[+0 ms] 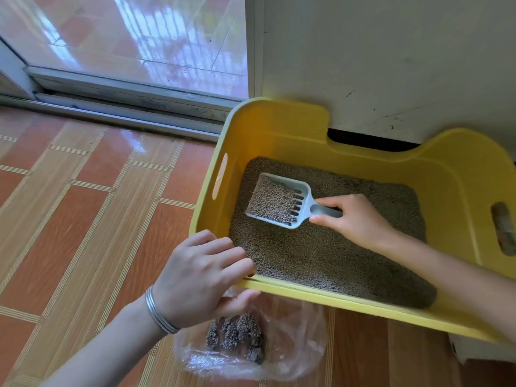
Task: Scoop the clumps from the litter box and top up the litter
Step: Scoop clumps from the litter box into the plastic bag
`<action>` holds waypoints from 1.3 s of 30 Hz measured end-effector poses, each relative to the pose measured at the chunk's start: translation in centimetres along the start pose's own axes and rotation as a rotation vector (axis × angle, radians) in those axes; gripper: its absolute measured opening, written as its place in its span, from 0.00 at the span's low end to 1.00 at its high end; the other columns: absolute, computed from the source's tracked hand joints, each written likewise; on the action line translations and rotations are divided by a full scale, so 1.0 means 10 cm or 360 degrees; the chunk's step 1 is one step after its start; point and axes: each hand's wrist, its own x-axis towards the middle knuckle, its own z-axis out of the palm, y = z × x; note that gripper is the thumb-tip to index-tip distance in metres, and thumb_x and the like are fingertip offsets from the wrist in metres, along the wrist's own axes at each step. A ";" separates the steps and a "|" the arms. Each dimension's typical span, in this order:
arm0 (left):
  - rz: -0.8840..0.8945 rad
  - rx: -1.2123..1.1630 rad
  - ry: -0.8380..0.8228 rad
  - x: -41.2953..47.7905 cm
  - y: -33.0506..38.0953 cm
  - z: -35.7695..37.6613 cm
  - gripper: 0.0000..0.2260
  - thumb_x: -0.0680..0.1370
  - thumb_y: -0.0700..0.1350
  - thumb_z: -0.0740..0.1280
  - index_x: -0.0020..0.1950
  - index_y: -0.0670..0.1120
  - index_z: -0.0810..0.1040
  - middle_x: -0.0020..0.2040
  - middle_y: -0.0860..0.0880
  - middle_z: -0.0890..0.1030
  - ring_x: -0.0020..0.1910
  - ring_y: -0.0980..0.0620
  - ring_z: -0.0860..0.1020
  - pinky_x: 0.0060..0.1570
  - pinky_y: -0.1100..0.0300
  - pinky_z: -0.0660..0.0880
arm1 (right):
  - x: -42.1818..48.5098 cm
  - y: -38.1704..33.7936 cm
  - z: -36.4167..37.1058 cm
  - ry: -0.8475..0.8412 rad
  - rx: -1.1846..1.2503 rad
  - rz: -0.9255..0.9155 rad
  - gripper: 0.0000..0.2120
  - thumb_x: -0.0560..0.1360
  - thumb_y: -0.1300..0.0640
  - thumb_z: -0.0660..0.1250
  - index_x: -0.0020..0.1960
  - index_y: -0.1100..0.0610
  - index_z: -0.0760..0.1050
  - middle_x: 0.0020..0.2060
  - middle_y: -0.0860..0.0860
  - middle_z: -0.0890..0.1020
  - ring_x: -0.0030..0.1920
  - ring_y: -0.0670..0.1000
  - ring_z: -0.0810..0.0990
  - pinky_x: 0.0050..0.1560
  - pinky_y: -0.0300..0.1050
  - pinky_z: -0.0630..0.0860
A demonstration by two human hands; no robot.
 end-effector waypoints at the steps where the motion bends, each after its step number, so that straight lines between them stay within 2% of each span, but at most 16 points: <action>1: 0.0002 0.0003 0.0003 0.00 0.00 0.00 0.17 0.77 0.57 0.56 0.38 0.49 0.77 0.33 0.54 0.76 0.31 0.51 0.73 0.32 0.57 0.70 | -0.02 -0.01 -0.01 -0.0004 -0.0002 -0.0011 0.16 0.71 0.51 0.70 0.58 0.48 0.78 0.46 0.46 0.85 0.38 0.47 0.81 0.42 0.48 0.76; 2: 0.0005 0.0005 0.0003 0.00 0.00 0.00 0.16 0.76 0.56 0.57 0.38 0.49 0.78 0.33 0.54 0.76 0.31 0.51 0.73 0.32 0.57 0.70 | -0.04 -0.03 -0.01 -0.0004 0.0004 -0.0020 0.16 0.71 0.51 0.70 0.58 0.48 0.78 0.45 0.46 0.85 0.38 0.47 0.81 0.41 0.48 0.76; 5: 0.0003 -0.0001 -0.0001 -0.01 0.00 0.00 0.15 0.76 0.56 0.58 0.38 0.50 0.78 0.34 0.54 0.77 0.32 0.51 0.74 0.32 0.57 0.71 | -0.08 -0.05 -0.03 0.0024 0.0041 -0.0034 0.16 0.71 0.51 0.71 0.58 0.49 0.78 0.49 0.45 0.84 0.44 0.46 0.81 0.48 0.49 0.77; 8: 0.0001 -0.0011 -0.0006 -0.01 -0.01 0.01 0.15 0.76 0.56 0.59 0.39 0.50 0.78 0.34 0.54 0.78 0.32 0.51 0.75 0.32 0.57 0.72 | -0.12 -0.06 -0.04 -0.0003 0.0052 -0.0055 0.15 0.71 0.51 0.71 0.58 0.48 0.78 0.49 0.43 0.83 0.44 0.44 0.81 0.47 0.42 0.76; 11: 0.0002 -0.0007 -0.0006 -0.02 -0.01 0.02 0.14 0.75 0.56 0.59 0.39 0.50 0.78 0.34 0.55 0.78 0.32 0.51 0.74 0.32 0.57 0.71 | -0.16 -0.06 -0.07 0.0004 0.0024 -0.0061 0.15 0.71 0.51 0.71 0.57 0.47 0.79 0.47 0.42 0.83 0.43 0.42 0.81 0.46 0.42 0.75; 14: -0.0004 -0.0004 -0.0021 -0.03 -0.01 0.03 0.14 0.75 0.57 0.60 0.39 0.50 0.77 0.34 0.55 0.77 0.32 0.51 0.74 0.32 0.58 0.71 | -0.19 -0.05 -0.10 0.0025 0.0006 -0.0082 0.15 0.70 0.51 0.71 0.57 0.47 0.79 0.46 0.40 0.82 0.41 0.36 0.78 0.41 0.35 0.72; 16: -0.0010 -0.0006 -0.0019 -0.03 -0.01 0.03 0.14 0.75 0.57 0.59 0.39 0.50 0.77 0.34 0.55 0.77 0.32 0.51 0.74 0.32 0.58 0.71 | -0.21 -0.05 -0.12 0.0020 0.0004 -0.0085 0.15 0.70 0.52 0.71 0.57 0.47 0.79 0.46 0.40 0.82 0.42 0.37 0.79 0.42 0.35 0.72; 19: -0.0009 -0.0017 -0.0014 -0.03 -0.01 0.03 0.14 0.76 0.57 0.58 0.39 0.50 0.77 0.34 0.55 0.77 0.32 0.52 0.74 0.32 0.58 0.71 | -0.24 -0.05 -0.15 0.0013 -0.0018 -0.0072 0.15 0.70 0.52 0.71 0.57 0.48 0.79 0.47 0.42 0.83 0.43 0.41 0.80 0.46 0.43 0.76; 24: -0.0015 -0.0022 -0.0019 -0.04 -0.01 0.04 0.15 0.76 0.57 0.58 0.39 0.50 0.78 0.34 0.55 0.77 0.32 0.52 0.74 0.32 0.58 0.71 | -0.30 -0.04 -0.19 0.0054 -0.0008 -0.0095 0.15 0.70 0.51 0.72 0.57 0.47 0.79 0.45 0.37 0.80 0.43 0.34 0.77 0.43 0.33 0.71; 28: -0.0019 -0.0012 -0.0025 -0.04 -0.01 0.03 0.14 0.76 0.57 0.58 0.39 0.50 0.77 0.34 0.55 0.77 0.32 0.52 0.74 0.33 0.58 0.70 | -0.37 -0.05 -0.21 0.0002 -0.0022 -0.0091 0.16 0.69 0.51 0.72 0.57 0.47 0.79 0.47 0.41 0.82 0.45 0.36 0.78 0.46 0.37 0.74; 31: -0.0018 -0.0002 -0.0042 -0.03 0.01 0.00 0.14 0.77 0.56 0.58 0.39 0.50 0.77 0.34 0.55 0.77 0.32 0.52 0.73 0.33 0.58 0.70 | -0.44 -0.05 -0.26 0.0050 -0.0004 -0.0117 0.16 0.69 0.51 0.72 0.56 0.47 0.79 0.45 0.37 0.81 0.44 0.32 0.77 0.42 0.29 0.71; 34: 0.0003 -0.0023 -0.0087 -0.04 0.01 -0.05 0.15 0.78 0.56 0.57 0.42 0.49 0.78 0.37 0.54 0.78 0.35 0.52 0.75 0.38 0.59 0.70 | -0.55 -0.09 -0.31 0.0078 0.0023 -0.0181 0.14 0.69 0.51 0.73 0.54 0.45 0.79 0.42 0.34 0.80 0.44 0.30 0.77 0.42 0.24 0.69; 36: 0.0010 -0.0065 -0.0116 -0.08 0.01 -0.11 0.16 0.80 0.54 0.55 0.44 0.48 0.78 0.40 0.53 0.79 0.38 0.51 0.76 0.42 0.59 0.70 | -0.63 -0.12 -0.35 0.0120 0.0035 -0.0211 0.14 0.68 0.50 0.73 0.54 0.45 0.80 0.41 0.33 0.80 0.44 0.32 0.77 0.41 0.25 0.69; 39: -0.0016 -0.0103 -0.0081 -0.18 0.01 -0.22 0.16 0.81 0.50 0.55 0.47 0.45 0.79 0.45 0.50 0.80 0.43 0.48 0.78 0.44 0.55 0.74 | -0.75 -0.19 -0.41 0.0161 0.0050 -0.0256 0.14 0.67 0.50 0.73 0.53 0.46 0.80 0.39 0.28 0.77 0.43 0.30 0.77 0.41 0.24 0.69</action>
